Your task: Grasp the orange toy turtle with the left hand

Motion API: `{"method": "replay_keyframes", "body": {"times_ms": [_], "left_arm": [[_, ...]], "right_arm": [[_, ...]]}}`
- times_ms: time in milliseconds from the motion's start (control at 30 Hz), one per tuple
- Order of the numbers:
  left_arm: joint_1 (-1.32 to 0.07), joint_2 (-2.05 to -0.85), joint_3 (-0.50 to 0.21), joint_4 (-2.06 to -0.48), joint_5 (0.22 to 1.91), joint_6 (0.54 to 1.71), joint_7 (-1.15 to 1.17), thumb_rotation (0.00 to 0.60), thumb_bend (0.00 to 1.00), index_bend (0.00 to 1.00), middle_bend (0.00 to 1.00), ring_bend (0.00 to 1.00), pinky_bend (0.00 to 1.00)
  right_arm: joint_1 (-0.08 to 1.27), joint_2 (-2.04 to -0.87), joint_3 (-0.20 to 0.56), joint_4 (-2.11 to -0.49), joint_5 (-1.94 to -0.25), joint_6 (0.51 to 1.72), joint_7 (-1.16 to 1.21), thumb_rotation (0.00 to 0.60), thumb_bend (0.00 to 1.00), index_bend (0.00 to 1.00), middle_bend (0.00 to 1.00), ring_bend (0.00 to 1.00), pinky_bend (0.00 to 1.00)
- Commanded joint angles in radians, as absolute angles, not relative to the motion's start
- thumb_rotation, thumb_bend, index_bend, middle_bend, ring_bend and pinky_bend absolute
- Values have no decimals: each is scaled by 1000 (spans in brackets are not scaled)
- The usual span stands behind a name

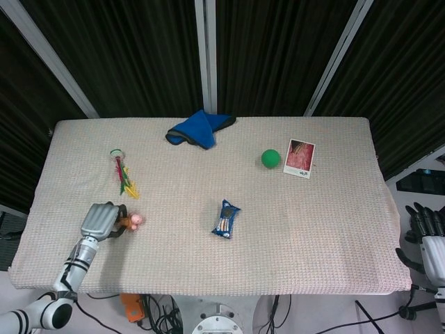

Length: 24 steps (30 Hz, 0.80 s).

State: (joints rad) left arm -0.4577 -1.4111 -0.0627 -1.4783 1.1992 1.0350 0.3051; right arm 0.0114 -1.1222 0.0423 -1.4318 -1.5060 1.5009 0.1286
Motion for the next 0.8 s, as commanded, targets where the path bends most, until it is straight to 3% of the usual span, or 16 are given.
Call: {"method": "replay_keyframes", "body": {"times_ms": [33,200,433,600,800], "left_arm": [[-442,-1340,-55,-1552,1215,1051,280,600,199,106,35,1,197],[-433,-1251,-51,-1637,1197,1062,309,600,189,85,0,0,128],[-279,-1138,-4,-1740,1344,1352,281,600,189,85,0,0,108],[-144,-1108,82,-1675,1460,1511,183,600,190,85,0,0,95],[-63,-1131,94,-1586,1500,1608,100,600,190,85,0,0,81]], "right_arm": [[12,-1123,41,-1433,-1508,1501,129,600,162,0,5,0,0],[7,-1124,36,-1441,-1524,1517,128,600,161,0,4,0,0],[-13,-1114,29,-1446,-1547,1560,147,600,162,0,0,0,0],[-22,-1128,14,-1433,-1572,1576,152,600,162,0,0,0,0],[-20,-1151,5,-1423,-1600,1585,137,600,162,0,0,0,0]]}}
